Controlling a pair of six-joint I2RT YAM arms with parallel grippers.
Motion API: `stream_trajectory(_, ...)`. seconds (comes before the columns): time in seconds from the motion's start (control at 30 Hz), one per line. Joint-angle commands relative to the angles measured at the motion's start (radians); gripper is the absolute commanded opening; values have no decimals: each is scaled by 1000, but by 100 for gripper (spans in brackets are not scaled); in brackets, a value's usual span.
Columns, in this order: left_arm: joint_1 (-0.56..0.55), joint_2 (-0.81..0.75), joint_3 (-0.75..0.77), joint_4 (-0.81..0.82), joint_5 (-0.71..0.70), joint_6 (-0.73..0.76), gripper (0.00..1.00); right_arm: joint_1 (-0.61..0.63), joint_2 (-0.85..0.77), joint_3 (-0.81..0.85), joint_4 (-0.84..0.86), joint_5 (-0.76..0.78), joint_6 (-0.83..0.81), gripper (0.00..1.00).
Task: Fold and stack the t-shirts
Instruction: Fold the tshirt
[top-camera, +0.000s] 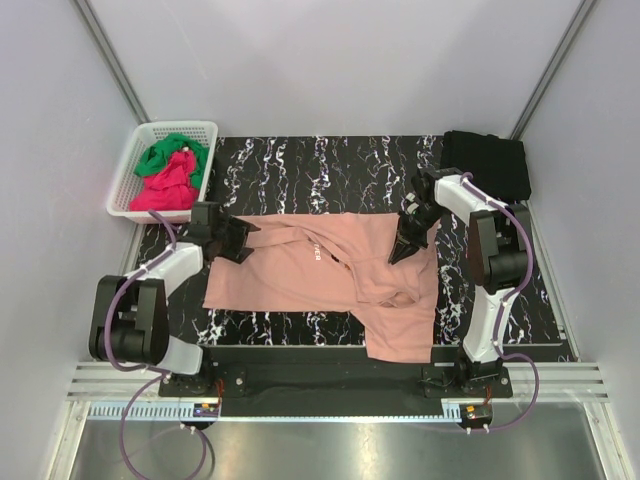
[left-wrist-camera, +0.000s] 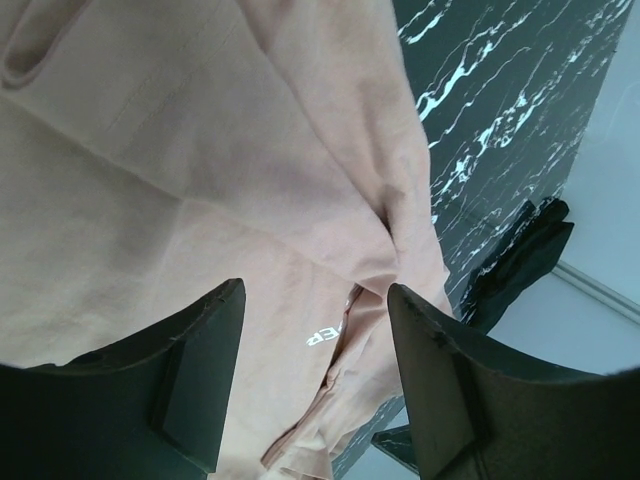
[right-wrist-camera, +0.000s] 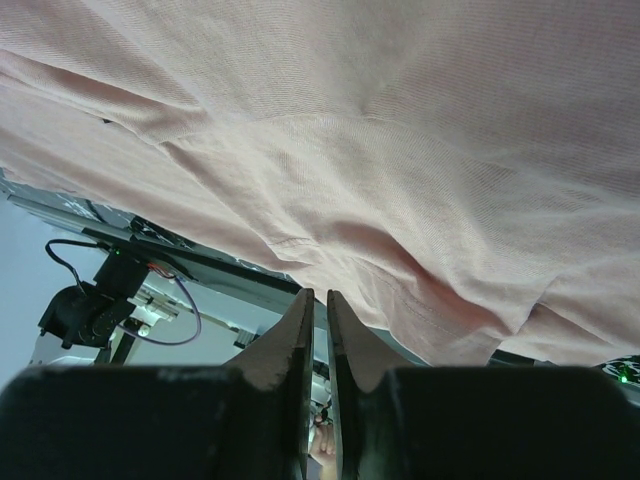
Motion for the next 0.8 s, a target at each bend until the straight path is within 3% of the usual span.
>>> stream_trajectory(0.0, -44, -83, 18, -70, -74, -49, 63, 6, -25, 9, 9, -26, -13, 17)
stream_trajectory(0.47, -77, -178, -31, -211, -250, -139, 63, 6, -49, -3, 10, -37, -16, 17)
stream_trajectory(0.77, -66, -166, -73, -186, -272, -149, 64, -3, -64, -9, 9, -38, -15, 17)
